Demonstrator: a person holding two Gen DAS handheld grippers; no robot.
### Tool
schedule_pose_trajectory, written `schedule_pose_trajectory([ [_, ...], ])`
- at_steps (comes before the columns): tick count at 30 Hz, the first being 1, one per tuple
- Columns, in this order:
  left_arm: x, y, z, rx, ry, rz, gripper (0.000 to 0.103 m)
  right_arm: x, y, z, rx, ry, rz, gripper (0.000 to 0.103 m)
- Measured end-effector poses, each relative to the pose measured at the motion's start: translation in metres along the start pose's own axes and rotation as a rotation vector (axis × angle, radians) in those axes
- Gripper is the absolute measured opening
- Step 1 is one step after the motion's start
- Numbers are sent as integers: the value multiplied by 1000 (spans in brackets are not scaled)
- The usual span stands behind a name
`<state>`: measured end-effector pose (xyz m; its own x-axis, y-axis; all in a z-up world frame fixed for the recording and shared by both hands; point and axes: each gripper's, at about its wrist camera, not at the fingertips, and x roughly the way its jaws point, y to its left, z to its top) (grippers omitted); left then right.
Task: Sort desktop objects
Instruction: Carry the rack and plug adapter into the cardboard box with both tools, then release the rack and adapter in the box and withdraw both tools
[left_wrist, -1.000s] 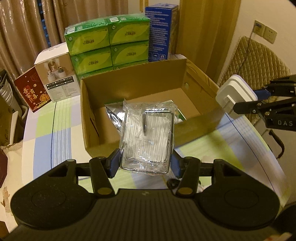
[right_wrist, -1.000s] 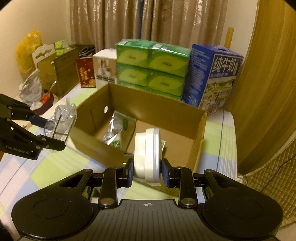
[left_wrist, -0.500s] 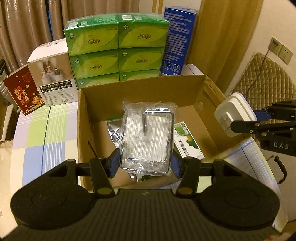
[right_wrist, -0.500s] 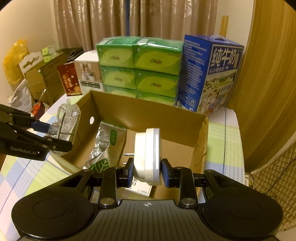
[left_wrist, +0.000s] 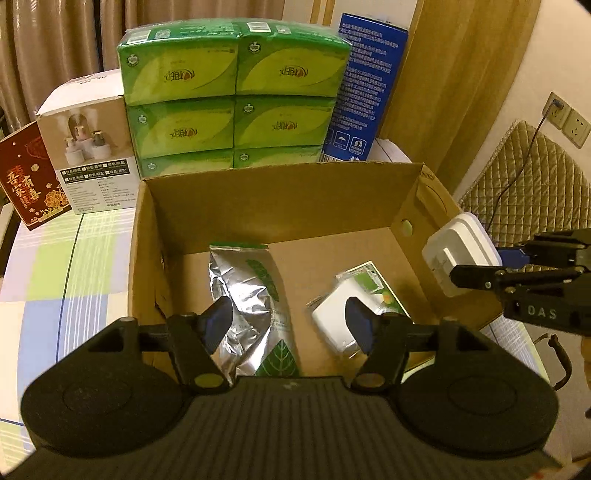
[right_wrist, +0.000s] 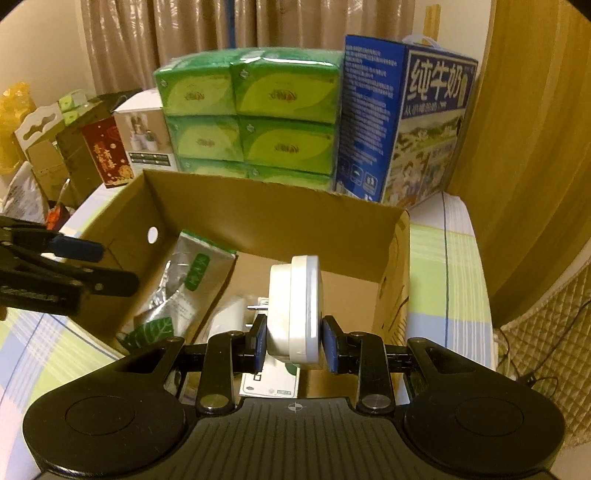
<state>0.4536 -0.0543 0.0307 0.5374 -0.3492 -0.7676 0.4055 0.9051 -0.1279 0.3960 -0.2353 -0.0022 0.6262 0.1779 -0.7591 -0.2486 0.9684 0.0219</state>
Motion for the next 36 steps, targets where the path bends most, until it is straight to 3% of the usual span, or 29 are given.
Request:
schedule_pose_trajectory([
  [5, -4, 8, -6, -26, -10, -2, 63, 3, -4, 1, 37, -22, -2, 28],
  [7, -7, 9, -10, -31, -14, -3, 63, 2, -9, 3, 71, -41, 21, 45],
  [8, -9, 10, -11, -32, -17, -6, 63, 1, -10, 5, 86, -50, 19, 61],
  [9, -11, 10, -13, -33, -17, -9, 63, -2, -11, 5, 92, -63, 15, 63],
  [16, -35, 9, -25, -53, -28, -20, 63, -24, -12, -4, 89, -83, 3, 63],
  [23, -70, -2, -51, -70, -36, -39, 68, -65, -4, -31, 98, -98, -1, 71],
  [36, -152, -23, -126, -108, -79, -23, 90, -143, 43, -100, 29, -78, 8, 92],
])
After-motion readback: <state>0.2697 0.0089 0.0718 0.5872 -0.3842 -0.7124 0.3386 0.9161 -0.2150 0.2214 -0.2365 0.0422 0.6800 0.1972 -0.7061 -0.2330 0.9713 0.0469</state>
